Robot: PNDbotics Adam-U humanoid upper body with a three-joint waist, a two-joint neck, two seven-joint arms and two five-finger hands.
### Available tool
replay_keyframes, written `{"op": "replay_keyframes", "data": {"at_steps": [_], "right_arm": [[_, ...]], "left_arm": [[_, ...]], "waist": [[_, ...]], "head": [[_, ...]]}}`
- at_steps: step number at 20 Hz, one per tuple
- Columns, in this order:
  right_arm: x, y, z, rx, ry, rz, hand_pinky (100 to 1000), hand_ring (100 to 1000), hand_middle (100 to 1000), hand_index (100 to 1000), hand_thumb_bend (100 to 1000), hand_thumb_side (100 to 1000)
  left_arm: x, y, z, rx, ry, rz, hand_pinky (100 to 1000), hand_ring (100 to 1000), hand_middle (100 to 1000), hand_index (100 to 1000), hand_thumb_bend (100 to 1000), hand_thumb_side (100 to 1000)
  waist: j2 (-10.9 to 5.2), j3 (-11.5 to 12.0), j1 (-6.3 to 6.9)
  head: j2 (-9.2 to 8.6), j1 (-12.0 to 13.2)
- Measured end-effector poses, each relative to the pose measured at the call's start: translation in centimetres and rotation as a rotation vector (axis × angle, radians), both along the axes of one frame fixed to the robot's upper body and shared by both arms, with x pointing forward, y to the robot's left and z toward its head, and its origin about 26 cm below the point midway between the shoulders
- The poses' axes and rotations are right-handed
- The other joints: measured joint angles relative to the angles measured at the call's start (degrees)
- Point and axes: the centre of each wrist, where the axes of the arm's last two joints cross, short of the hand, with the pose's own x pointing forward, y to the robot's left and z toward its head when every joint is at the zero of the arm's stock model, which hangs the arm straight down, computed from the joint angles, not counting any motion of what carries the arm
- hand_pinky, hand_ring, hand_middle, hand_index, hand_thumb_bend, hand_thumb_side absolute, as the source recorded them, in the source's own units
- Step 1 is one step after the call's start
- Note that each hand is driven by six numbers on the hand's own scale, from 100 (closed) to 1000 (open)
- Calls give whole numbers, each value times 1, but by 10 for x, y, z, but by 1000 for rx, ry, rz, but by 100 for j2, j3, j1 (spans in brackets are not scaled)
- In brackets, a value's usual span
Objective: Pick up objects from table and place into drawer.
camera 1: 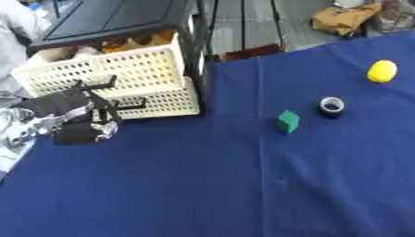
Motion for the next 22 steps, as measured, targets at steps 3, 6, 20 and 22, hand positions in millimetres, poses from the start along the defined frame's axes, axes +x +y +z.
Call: {"op": "replay_keyframes", "data": {"at_steps": [3,6,20,22], "right_arm": [[0,1,1,-2,-4,5,430,604,508,583,100,973],[0,2,2,-6,-8,7,430,603,507,582,100,973],[0,3,3,-20,-21,4,427,602,503,581,100,976],[0,3,3,-24,-23,2,427,601,503,581,100,976]], "left_arm": [[1,0,2,-9,-22,4,259,496,552,735,100,1000],[2,0,4,-22,-44,11,223,468,518,691,100,1000],[7,1,7,-60,-130,22,193,447,499,702,100,1000],[8,1,7,-64,-145,23,193,445,494,700,100,1000]], "waist": [[22,-40,22],[44,-86,42],[156,-256,129],[166,-265,132]], "head": [[-46,29],[-84,72],[-199,160],[-200,171]]}}
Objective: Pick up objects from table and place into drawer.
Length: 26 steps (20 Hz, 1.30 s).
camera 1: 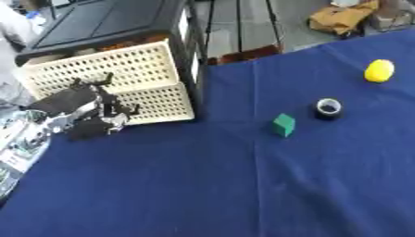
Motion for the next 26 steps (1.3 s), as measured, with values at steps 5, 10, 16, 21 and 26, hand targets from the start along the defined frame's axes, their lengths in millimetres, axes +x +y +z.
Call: {"op": "replay_keyframes", "data": {"at_steps": [5,10,16,21,26], "right_arm": [[0,2,-1,-5,-1,-1,426,601,502,581,100,977],[0,2,-1,-10,-5,-4,426,601,501,582,100,974],[0,1,-2,-12,-7,-4,427,602,502,583,100,972],[0,-1,-7,-8,13,-13,432,605,506,584,100,969],[0,-3,-10,17,44,-13,438,610,512,587,100,962]], "left_arm": [[1,1,0,-11,-34,11,162,427,480,691,100,1000],[1,1,0,-32,-70,8,133,407,461,682,100,1000],[3,-1,-4,-30,-44,-12,206,405,437,661,100,1000],[-9,-12,-18,133,158,-80,240,418,443,670,100,1000],[-44,-34,-16,265,221,-212,237,439,470,672,100,1000]], "waist": [[31,-23,23],[37,-47,24],[31,-44,18],[-110,108,-57],[-377,319,-118]], "head": [[-5,2],[-47,8],[-42,16],[81,-36],[269,-200]]}}
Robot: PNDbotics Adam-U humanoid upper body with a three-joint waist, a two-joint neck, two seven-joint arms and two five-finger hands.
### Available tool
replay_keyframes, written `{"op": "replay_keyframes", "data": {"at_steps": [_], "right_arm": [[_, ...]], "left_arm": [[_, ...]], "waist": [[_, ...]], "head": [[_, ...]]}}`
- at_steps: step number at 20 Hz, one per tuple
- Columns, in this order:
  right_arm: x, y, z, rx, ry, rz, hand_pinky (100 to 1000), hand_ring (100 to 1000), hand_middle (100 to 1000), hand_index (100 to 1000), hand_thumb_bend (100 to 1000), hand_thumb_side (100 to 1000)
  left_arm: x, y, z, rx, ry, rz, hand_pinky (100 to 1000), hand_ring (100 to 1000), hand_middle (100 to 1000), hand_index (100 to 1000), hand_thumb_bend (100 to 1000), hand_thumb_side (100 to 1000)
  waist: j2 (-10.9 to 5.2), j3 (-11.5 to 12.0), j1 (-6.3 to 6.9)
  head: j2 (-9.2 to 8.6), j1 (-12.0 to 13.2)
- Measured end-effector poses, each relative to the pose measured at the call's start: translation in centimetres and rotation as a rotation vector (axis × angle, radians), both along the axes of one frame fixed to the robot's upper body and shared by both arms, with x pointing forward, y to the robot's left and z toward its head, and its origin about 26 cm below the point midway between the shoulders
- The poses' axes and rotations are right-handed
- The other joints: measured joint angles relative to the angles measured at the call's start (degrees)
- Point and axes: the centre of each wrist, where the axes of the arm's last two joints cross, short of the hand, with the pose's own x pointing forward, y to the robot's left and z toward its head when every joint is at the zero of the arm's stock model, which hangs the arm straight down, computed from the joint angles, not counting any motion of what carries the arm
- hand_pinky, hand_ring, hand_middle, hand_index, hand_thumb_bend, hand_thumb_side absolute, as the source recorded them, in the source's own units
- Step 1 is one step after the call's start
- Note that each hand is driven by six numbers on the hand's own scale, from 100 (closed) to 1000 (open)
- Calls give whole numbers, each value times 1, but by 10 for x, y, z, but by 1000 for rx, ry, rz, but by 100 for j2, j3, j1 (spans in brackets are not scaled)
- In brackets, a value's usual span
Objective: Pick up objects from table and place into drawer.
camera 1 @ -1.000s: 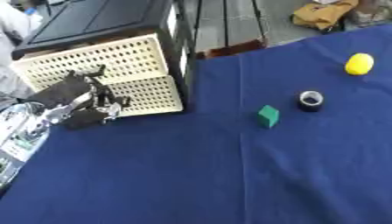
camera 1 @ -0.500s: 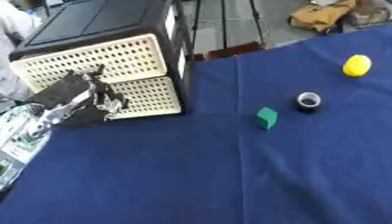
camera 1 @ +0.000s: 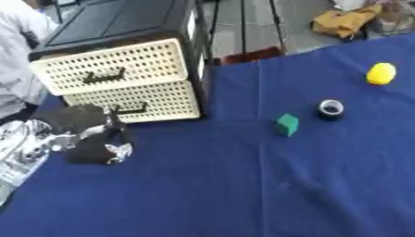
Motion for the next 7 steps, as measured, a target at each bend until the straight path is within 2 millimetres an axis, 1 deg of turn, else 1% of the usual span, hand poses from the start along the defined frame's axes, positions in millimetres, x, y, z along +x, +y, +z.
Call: {"op": "replay_keyframes", "data": {"at_steps": [1,3,4,5,6,7], "right_arm": [[0,0,0,9,7,4,441,612,515,588,100,958],[0,-2,1,29,18,9,442,613,516,588,100,955],[0,-2,1,38,22,12,444,614,518,589,100,953],[-1,-3,1,46,28,12,446,615,520,590,100,951],[-1,-5,0,57,36,11,447,617,522,591,100,948],[-1,-6,1,70,40,11,450,619,525,593,100,943]], "left_arm": [[-8,-4,1,1,-3,-44,209,450,494,689,100,1000],[-17,-7,1,-41,-8,-153,206,468,523,726,100,1000],[-19,-7,-1,-83,-7,-215,247,500,576,782,100,1000],[-20,-8,-3,-143,-10,-287,260,536,646,852,100,1000],[-20,-8,-6,-228,-22,-373,280,570,693,890,100,1000],[-20,-7,-9,-327,-45,-458,388,646,768,947,100,1000]], "waist": [[-62,36,-21],[-137,92,-66],[-165,122,-88],[-201,163,-111],[-255,218,-145],[-320,274,-184]], "head": [[43,-38],[104,-100],[137,-129],[160,-166],[190,-218],[213,-277]]}}
